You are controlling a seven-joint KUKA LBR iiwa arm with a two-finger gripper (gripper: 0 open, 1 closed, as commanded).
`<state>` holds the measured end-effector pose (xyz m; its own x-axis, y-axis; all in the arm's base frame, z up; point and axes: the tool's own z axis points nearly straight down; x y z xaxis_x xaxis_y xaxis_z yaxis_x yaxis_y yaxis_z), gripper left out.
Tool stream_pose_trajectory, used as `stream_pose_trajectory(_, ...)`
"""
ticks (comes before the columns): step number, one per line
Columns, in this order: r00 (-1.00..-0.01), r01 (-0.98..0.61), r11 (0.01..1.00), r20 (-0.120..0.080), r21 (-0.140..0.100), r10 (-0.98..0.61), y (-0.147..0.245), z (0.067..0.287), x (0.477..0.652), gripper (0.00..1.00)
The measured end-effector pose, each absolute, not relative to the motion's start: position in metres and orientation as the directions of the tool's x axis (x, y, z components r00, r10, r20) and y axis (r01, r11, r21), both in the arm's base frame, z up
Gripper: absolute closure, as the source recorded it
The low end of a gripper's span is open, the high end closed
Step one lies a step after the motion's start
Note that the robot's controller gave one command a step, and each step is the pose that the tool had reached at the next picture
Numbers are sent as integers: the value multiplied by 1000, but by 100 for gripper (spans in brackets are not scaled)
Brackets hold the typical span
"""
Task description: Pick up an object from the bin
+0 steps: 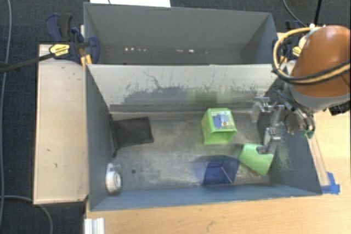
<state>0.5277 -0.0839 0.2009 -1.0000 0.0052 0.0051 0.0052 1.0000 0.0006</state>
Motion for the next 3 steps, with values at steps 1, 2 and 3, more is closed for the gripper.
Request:
stream_pose_trajectory(1,-1000,2,1000,-3,-1,2,-84,206,529,0)
stream_pose_trajectory(2,-1000,-21,1000,-6,-1,-21,-107,144,508,0)
stream_pose_trajectory(3,-999,-37,999,4,1,-37,-122,122,493,0)
